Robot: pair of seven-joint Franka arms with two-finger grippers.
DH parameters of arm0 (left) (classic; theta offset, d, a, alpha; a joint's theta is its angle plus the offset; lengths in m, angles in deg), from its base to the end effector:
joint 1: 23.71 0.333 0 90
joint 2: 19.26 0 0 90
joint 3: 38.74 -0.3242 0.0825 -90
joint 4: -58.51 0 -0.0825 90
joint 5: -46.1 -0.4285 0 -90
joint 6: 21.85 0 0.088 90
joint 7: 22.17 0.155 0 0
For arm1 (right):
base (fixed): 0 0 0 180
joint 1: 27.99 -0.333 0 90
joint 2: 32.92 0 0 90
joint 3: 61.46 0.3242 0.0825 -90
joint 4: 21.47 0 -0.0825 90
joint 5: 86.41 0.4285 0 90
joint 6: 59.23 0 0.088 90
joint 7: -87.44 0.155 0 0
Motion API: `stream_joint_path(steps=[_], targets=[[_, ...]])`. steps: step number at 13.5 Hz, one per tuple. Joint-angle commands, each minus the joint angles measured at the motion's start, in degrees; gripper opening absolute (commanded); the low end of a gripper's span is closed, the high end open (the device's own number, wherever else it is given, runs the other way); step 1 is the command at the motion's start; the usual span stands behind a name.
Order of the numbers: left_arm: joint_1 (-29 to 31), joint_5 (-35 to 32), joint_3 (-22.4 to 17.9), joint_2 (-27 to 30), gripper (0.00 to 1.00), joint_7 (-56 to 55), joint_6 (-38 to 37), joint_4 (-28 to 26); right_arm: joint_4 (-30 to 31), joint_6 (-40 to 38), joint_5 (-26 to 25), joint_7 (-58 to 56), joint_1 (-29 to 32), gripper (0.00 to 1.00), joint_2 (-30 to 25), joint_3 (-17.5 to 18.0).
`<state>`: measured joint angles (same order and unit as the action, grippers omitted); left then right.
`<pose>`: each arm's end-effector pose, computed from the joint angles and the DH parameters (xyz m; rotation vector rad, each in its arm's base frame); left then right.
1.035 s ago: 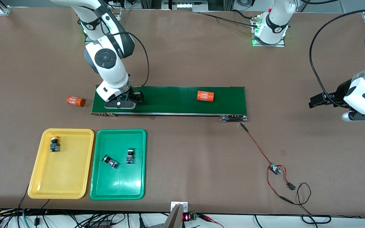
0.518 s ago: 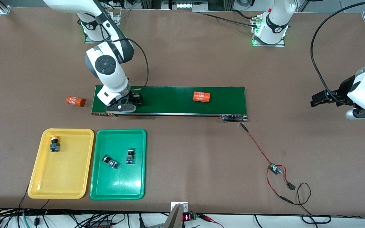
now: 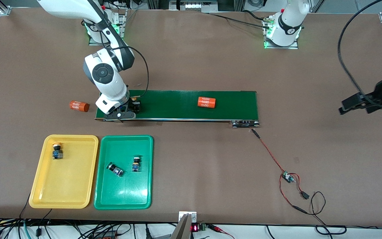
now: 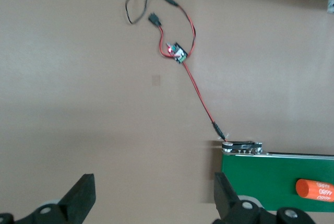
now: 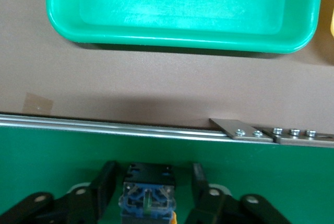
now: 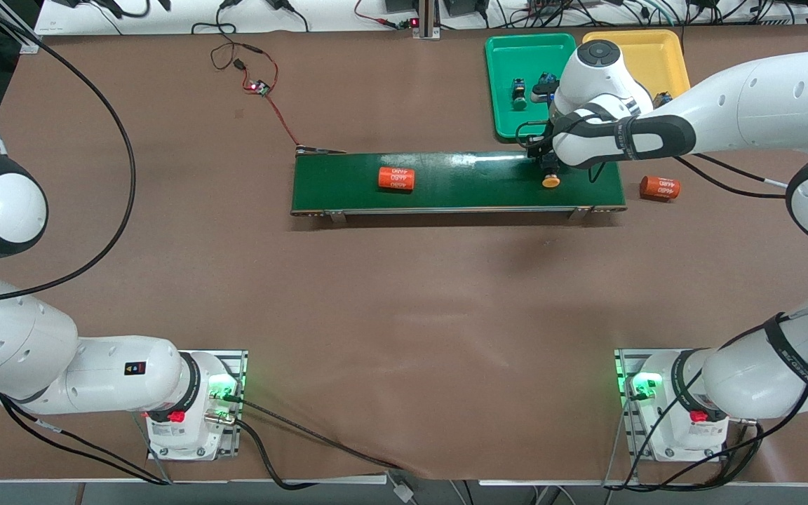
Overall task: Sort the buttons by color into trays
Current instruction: 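Grasp the green-based button at the belt end with the right gripper, then carry the button over the yellow tray and open the right gripper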
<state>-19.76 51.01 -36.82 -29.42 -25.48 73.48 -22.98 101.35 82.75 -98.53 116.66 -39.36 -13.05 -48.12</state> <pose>0.6668 0.0128 0.5593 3.0442 0.1510 0.0965 0.5464 0.2507 0.1686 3.0943 0.1157 0.0397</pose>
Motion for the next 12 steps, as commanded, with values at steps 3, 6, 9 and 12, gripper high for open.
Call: stream_joint_path(steps=[3, 6, 9, 12], targets=[[0.18, -0.52, 0.98, 0.06, 1.0, 0.93, -6.2, 2.92, 0.13, 0.58, -0.81, -0.39, 0.82, 0.13, -0.27, -0.68], [0.27, -0.6, 0.72, 0.14, 1.0, 1.63, -8.58, 2.84, -1.7, -2.9, -0.37, -1.0, 1.61, 0.09, -2.9, -1.48], [0.27, -2.35, 0.63, -0.03, 1.0, 1.46, -7.79, 2.84, -11.44, -15.99, -0.19, -6.42, 3.36, 0.08, -4.31, -1.65], [0.27, -3.06, 0.37, -0.12, 1.0, 1.55, -6.65, 2.66, -19.88, -20.51, 0.25, -21.78, 9.15, 0.08, -2.92, -1.74]])
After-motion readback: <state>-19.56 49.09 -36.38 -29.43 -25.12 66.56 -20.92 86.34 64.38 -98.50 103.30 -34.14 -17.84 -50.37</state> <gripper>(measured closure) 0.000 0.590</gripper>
